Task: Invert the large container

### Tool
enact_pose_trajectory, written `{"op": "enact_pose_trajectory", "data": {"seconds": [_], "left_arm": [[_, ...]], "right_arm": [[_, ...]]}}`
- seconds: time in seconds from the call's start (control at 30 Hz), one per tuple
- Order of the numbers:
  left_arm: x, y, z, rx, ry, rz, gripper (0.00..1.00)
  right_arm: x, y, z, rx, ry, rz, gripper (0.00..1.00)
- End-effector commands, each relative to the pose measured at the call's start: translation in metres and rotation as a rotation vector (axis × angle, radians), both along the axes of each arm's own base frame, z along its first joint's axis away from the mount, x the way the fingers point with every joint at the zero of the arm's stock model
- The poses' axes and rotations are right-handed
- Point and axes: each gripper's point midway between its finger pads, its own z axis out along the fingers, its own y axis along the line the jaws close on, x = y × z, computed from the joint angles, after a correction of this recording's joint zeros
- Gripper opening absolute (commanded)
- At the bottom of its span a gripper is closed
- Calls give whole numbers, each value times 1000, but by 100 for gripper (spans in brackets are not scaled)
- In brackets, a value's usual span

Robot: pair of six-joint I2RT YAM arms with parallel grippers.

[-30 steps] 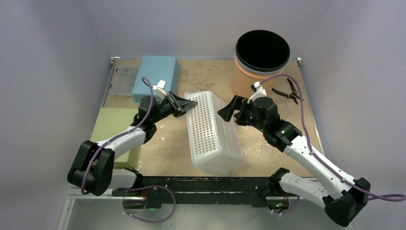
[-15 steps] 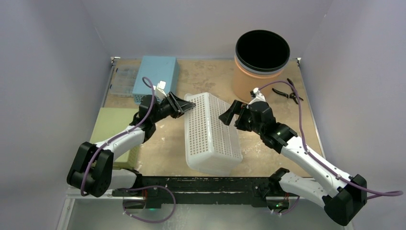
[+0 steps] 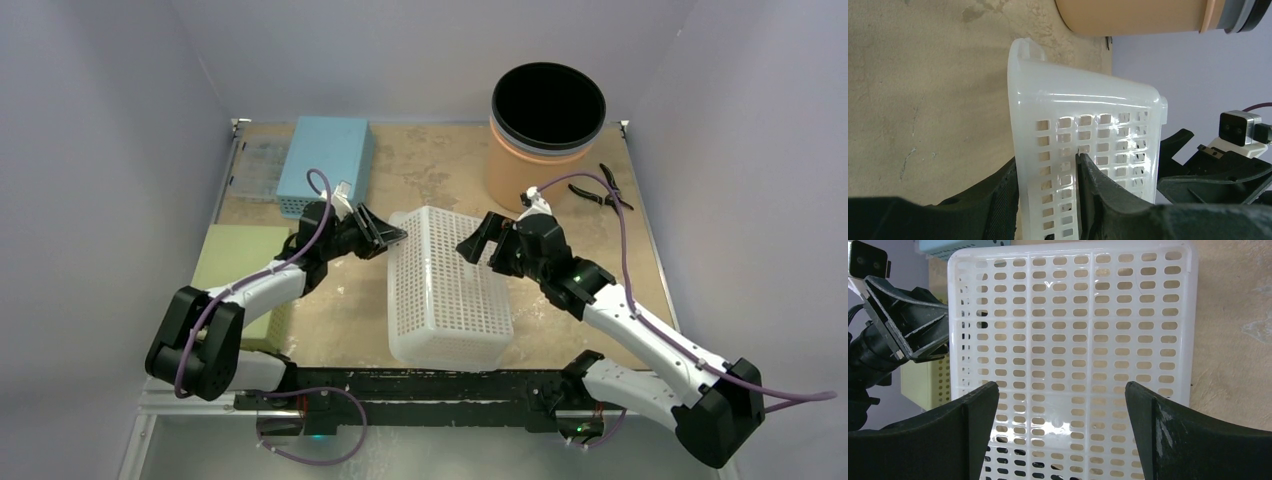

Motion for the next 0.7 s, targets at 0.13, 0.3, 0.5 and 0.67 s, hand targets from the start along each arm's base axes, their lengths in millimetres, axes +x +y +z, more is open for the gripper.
{"op": "enact_pose_trajectory", "data": {"seconds": [0.13, 0.3, 0.5, 0.67], "left_arm": [[-10, 21, -61, 179, 102, 20, 37], [-13, 28, -84, 233, 127, 29, 37], [-16, 31, -109, 268, 163, 17, 38], [-16, 34, -122, 300, 183, 16, 38]], "right_arm": [[16, -27, -6, -166, -9, -97, 99], [11, -26, -21, -152, 23, -99, 99], [8, -21, -35, -138, 57, -80, 99], [6, -14, -38, -111, 62, -55, 99]]}}
